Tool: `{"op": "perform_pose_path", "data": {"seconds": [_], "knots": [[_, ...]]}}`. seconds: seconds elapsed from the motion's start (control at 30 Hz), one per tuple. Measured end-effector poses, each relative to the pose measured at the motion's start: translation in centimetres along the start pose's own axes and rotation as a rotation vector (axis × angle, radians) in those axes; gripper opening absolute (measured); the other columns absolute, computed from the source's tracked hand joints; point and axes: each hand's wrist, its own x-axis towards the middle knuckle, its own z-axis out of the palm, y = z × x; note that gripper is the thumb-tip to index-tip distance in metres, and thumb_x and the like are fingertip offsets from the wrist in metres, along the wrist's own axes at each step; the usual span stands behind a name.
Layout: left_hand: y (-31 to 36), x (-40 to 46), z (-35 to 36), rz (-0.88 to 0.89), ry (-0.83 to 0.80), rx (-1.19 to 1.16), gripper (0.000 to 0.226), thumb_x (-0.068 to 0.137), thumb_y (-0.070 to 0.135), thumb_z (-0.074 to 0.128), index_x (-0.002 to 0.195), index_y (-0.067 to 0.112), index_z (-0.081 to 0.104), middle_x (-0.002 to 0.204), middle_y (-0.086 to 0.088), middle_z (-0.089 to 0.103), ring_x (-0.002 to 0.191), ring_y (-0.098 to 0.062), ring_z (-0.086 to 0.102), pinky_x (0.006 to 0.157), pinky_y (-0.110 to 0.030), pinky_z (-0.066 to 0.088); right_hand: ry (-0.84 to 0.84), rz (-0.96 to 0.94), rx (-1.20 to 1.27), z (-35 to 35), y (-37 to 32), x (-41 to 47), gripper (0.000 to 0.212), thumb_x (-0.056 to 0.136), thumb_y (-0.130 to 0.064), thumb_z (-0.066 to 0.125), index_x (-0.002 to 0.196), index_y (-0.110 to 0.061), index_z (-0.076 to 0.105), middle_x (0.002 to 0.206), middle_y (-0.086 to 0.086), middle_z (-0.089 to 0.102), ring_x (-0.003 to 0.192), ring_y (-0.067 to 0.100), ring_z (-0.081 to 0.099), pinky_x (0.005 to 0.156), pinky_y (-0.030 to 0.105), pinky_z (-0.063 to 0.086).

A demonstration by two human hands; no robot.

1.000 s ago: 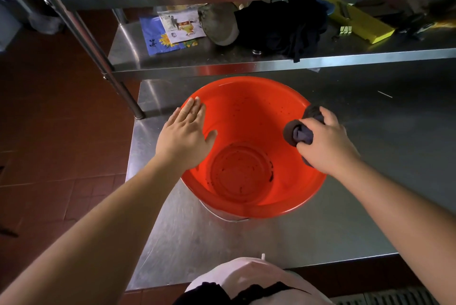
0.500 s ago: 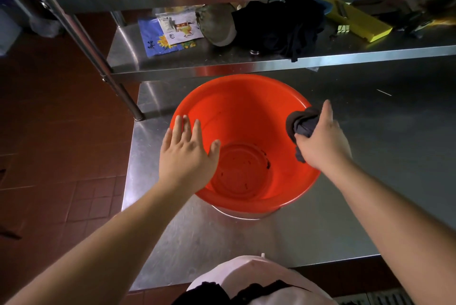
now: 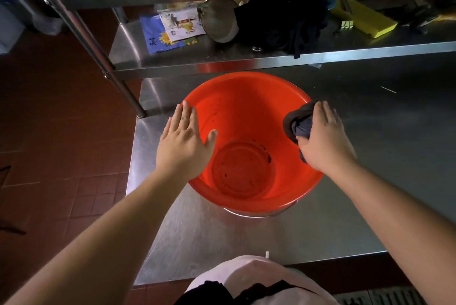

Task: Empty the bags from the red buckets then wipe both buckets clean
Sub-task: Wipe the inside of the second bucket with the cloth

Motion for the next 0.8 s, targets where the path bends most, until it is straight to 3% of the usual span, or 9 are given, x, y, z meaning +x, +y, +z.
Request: {"op": "perform_pose_path", "data": {"seconds": [0.1, 0.17, 0.2, 0.27, 0.37, 0.43, 0.5, 0.67, 0.8], "knots": [[0.2, 0.0, 0.1, -0.010, 0.005, -0.003, 0.087, 0.104, 0.065, 0.030, 0.168, 0.009, 0.012, 0.177, -0.005, 0.000, 0.163, -0.015, -0.007, 0.132, -0.037, 0.001, 0.008, -0.057, -0.004, 0.6, 0.2, -4.0, 0.075, 0.092, -0.024, 0.066, 0.152, 0.005, 0.032, 0.164, 0.021, 0.021, 0.152, 0.039, 0.013, 0.124, 0.047, 0.014], [0.4, -0.1, 0.1, -0.011, 0.011, -0.002, 0.086, 0.105, 0.063, 0.032, 0.168, 0.009, 0.011, 0.177, -0.005, 0.000, 0.163, -0.016, -0.007, 0.133, -0.038, 0.002, 0.067, -0.152, -0.001, 0.9, 0.0, -6.9, 0.050, 0.089, -0.025, 0.068, 0.126, 0.006, 0.059, 0.146, 0.023, 0.050, 0.146, 0.041, 0.031, 0.120, 0.052, 0.022], [0.5, -0.1, 0.2, -0.014, 0.012, 0.001, 0.085, 0.105, 0.062, 0.032, 0.168, 0.009, 0.010, 0.177, -0.005, 0.000, 0.163, -0.016, -0.007, 0.133, -0.038, 0.002, 0.109, -0.194, 0.002, 1.1, -0.4, -8.1, 0.036, 0.087, -0.029, 0.067, 0.106, 0.002, 0.067, 0.126, 0.023, 0.064, 0.135, 0.040, 0.046, 0.116, 0.054, 0.029], [0.5, 0.0, 0.2, -0.018, 0.012, 0.008, 0.085, 0.105, 0.063, 0.030, 0.168, 0.010, 0.009, 0.177, -0.005, -0.001, 0.163, -0.016, -0.008, 0.132, -0.038, 0.002, 0.148, -0.245, 0.018, 1.3, -1.9, -10.0, 0.029, 0.085, -0.038, 0.062, 0.075, -0.012, 0.060, 0.081, 0.015, 0.068, 0.094, 0.037, 0.064, 0.103, 0.051, 0.039], [0.3, 0.0, 0.3, -0.012, 0.008, 0.014, 0.087, 0.104, 0.065, 0.028, 0.168, 0.010, 0.009, 0.177, -0.005, -0.002, 0.163, -0.016, -0.009, 0.132, -0.037, 0.001, 0.089, -0.317, 0.074, 1.1, -5.1, -11.3, 0.035, 0.086, -0.045, 0.057, 0.065, -0.017, 0.051, 0.060, 0.011, 0.060, 0.061, 0.037, 0.058, 0.069, 0.042, 0.043], [0.2, 0.0, 0.3, -0.006, 0.003, 0.010, 0.087, 0.104, 0.065, 0.028, 0.168, 0.010, 0.010, 0.177, -0.004, -0.001, 0.163, -0.016, -0.008, 0.132, -0.037, 0.001, 0.018, -0.331, 0.099, 1.3, -6.8, -11.9, 0.037, 0.087, -0.052, 0.050, 0.069, -0.020, 0.048, 0.061, 0.010, 0.063, 0.060, 0.038, 0.060, 0.057, 0.038, 0.037], [-0.1, 0.0, 0.1, 0.023, -0.002, 0.008, 0.086, 0.103, 0.064, 0.029, 0.168, 0.010, 0.013, 0.177, -0.004, 0.001, 0.163, -0.016, -0.007, 0.133, -0.038, 0.003, -0.065, -0.302, 0.135, 1.6, -7.7, -12.5, 0.039, 0.089, -0.060, 0.042, 0.075, -0.023, 0.044, 0.071, 0.008, 0.068, 0.068, 0.035, 0.064, 0.056, 0.036, 0.032], [-0.5, 0.0, -0.6, 0.158, -0.055, 0.035, 0.083, 0.104, 0.062, 0.031, 0.169, 0.013, 0.012, 0.177, -0.001, -0.005, 0.162, -0.013, -0.012, 0.132, -0.036, -0.001, -0.331, -0.169, 0.366, 2.1, -8.9, -13.6, 0.043, 0.085, -0.069, 0.038, 0.077, -0.027, 0.042, 0.092, 0.005, 0.068, 0.091, 0.033, 0.062, 0.067, 0.035, 0.036], [0.2, 0.0, -0.6, 0.263, -0.047, 0.051, 0.080, 0.105, 0.059, 0.035, 0.169, 0.016, 0.012, 0.177, 0.000, -0.005, 0.162, -0.012, -0.011, 0.132, -0.035, -0.002, -0.594, 0.003, 0.624, 1.8, -8.8, -12.4, 0.052, 0.079, -0.066, 0.051, 0.093, -0.017, 0.059, 0.102, 0.008, 0.071, 0.102, 0.030, 0.064, 0.088, 0.041, 0.050]]}}
